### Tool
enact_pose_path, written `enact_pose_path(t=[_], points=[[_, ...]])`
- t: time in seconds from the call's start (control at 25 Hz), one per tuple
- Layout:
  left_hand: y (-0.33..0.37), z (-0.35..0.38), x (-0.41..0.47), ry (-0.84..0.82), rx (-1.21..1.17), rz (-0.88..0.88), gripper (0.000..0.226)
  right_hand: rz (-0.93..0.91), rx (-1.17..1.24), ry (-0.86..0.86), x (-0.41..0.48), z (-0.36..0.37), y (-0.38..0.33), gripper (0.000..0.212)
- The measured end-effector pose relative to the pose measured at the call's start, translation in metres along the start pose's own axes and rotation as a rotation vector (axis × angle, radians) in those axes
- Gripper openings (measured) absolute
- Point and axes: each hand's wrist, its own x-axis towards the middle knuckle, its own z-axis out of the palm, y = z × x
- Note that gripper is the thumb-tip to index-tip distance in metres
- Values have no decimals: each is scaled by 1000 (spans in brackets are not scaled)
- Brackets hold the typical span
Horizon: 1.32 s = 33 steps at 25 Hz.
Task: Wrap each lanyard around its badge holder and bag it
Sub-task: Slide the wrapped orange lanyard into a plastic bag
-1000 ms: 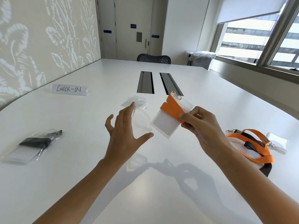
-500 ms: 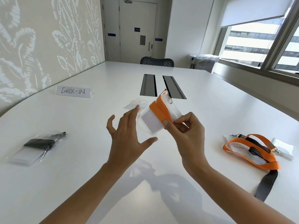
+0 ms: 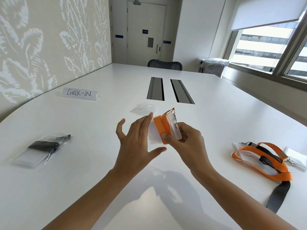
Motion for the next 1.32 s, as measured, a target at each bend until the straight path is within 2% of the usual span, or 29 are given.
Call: enact_pose_path(t=[0.16,0.28,0.56,0.68,0.92,1.12,1.32], points=[[-1,2,-1,-4,8,14,88,43,-56,-66,8,-7,4,14],[0,3,-2,-5,10,42,89,74,-79,-116,11,-9,6,25],[4,4,-3,11,29,81,89,141,-90,-124,8,-5,4,15],[6,4,-3,3,40,85,89,197,-61,-106,9,-5,2,20],[15,0,-5,-64,-13,-12,93,213,-39,-135,13,-8,-3,6],[23,-1,-7,-102,3,-126,97,211,-37,-62,12,-3,-3,6],[28,1,-9,-51,-26,-113,92,269,19,-26,6,4,-1,8]])
